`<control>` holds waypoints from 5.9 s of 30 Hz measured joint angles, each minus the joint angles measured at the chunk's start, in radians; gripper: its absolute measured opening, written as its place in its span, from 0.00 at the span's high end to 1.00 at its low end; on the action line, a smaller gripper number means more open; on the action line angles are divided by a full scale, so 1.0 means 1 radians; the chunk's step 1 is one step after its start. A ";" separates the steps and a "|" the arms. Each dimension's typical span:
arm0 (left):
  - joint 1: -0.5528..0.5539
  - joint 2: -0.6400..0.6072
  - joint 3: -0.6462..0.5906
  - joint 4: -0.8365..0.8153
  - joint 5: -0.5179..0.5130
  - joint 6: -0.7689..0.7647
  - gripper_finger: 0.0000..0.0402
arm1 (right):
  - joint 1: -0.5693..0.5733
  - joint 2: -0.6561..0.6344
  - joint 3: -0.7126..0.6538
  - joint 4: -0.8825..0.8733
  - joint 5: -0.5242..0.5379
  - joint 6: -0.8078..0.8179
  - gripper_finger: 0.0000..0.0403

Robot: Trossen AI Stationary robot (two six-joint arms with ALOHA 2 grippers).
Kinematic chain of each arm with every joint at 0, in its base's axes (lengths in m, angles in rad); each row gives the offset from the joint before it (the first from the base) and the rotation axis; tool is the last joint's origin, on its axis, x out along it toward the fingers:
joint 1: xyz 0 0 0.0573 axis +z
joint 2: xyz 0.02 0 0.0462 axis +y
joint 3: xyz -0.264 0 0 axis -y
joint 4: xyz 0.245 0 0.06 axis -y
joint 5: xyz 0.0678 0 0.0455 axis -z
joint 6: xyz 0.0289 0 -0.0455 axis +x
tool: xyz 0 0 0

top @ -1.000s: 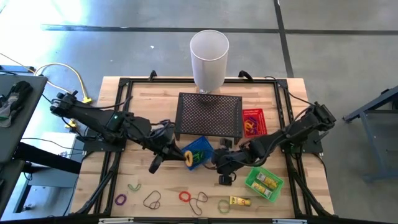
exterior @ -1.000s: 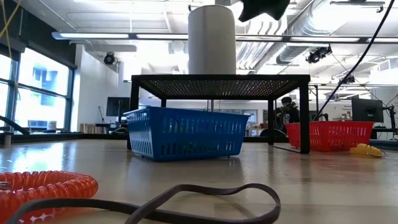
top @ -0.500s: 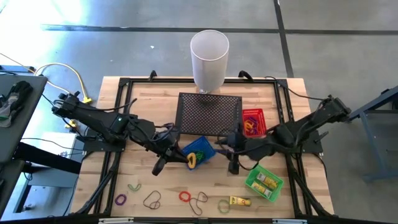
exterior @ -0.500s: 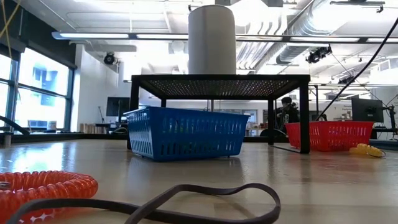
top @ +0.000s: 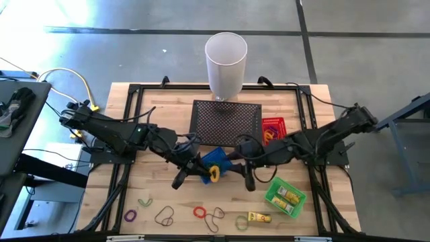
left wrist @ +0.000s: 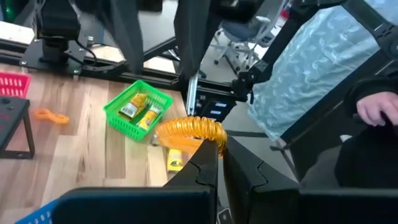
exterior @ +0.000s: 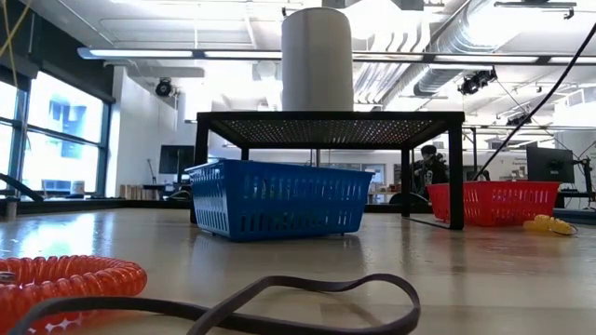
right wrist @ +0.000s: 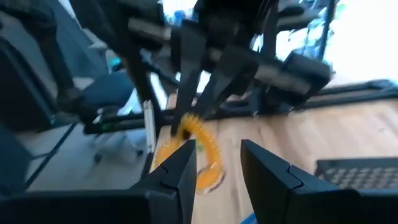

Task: Pick & Place Office Desk Supplies
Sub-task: Put the yellow spring keychain into the red bin, then put the green rubber band into the blue bin

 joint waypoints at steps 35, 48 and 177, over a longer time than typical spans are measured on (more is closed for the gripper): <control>0.006 0.000 0.000 -0.002 -0.037 0.000 1.00 | -0.129 0.102 0.000 0.121 -0.454 -0.024 0.96; -0.060 0.005 0.000 -0.018 -0.154 0.000 0.70 | -0.094 0.091 -0.001 0.068 -0.500 -0.046 0.98; 0.116 -0.051 0.000 -0.203 0.179 0.169 0.59 | -0.535 -0.342 -0.583 -0.863 0.066 0.589 0.61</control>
